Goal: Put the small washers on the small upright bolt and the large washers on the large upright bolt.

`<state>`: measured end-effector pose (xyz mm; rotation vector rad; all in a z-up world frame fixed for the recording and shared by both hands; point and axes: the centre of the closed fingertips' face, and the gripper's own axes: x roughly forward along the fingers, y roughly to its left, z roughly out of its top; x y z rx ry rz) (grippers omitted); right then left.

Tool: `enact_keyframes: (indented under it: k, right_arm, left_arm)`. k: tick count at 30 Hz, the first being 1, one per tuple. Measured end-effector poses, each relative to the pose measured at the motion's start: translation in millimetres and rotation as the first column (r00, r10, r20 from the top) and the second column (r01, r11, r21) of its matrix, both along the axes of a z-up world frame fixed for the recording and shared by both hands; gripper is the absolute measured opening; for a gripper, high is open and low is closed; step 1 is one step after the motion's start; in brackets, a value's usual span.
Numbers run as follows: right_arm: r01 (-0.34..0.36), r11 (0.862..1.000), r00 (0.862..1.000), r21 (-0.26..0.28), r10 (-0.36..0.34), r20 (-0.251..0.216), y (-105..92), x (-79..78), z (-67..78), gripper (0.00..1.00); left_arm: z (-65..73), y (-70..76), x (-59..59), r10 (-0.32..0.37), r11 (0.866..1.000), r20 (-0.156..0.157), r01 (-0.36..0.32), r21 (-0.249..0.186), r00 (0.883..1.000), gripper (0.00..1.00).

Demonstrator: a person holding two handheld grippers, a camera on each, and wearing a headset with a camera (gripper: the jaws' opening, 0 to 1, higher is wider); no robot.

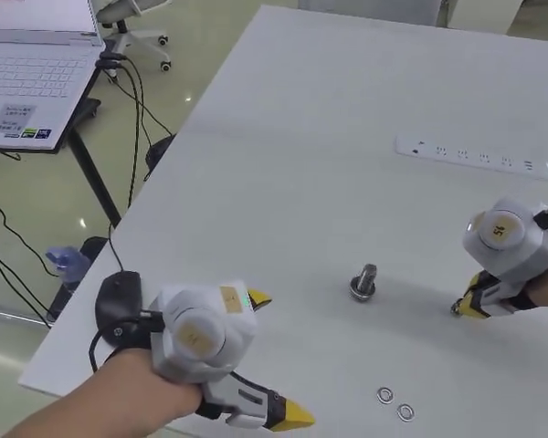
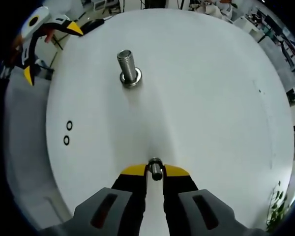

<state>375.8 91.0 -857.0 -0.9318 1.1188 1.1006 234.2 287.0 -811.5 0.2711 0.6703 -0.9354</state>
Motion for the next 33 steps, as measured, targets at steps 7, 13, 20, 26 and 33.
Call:
enact_keyframes:
  k: [7,13,20,26,33]
  right_arm:
    - [-0.01,1.0,1.0,-0.009,0.01,-0.001,0.8,-0.5,-8.0,0.12]
    - [-0.023,1.0,1.0,-0.002,0.023,0.016,2.4,0.2,-8.0,0.12]
    - [-0.024,1.0,1.0,-0.01,0.024,0.011,0.8,-0.9,-7.2,0.12]
    - [-0.015,1.0,1.0,-0.009,0.015,0.005,-0.5,-1.6,-7.0,0.12]
    - [-0.01,1.0,1.0,-0.003,0.01,0.0,-1.2,-2.0,-6.9,0.13]
  left_arm:
    - [-1.8,5.8,-0.3,0.013,1.0,-0.01,-0.013,0.001,1.0,0.9]
    - [-3.3,8.6,-1.1,0.013,1.0,-0.015,-0.012,0.01,1.0,0.89]
    - [-4.2,8.6,-1.3,0.013,1.0,-0.018,-0.012,0.013,1.0,0.87]
    - [-2.8,4.2,-2.7,0.009,1.0,-0.016,-0.009,0.007,1.0,0.87]
    - [-3.8,3.4,-5.1,0.004,1.0,-0.02,-0.003,0.007,1.0,0.87]
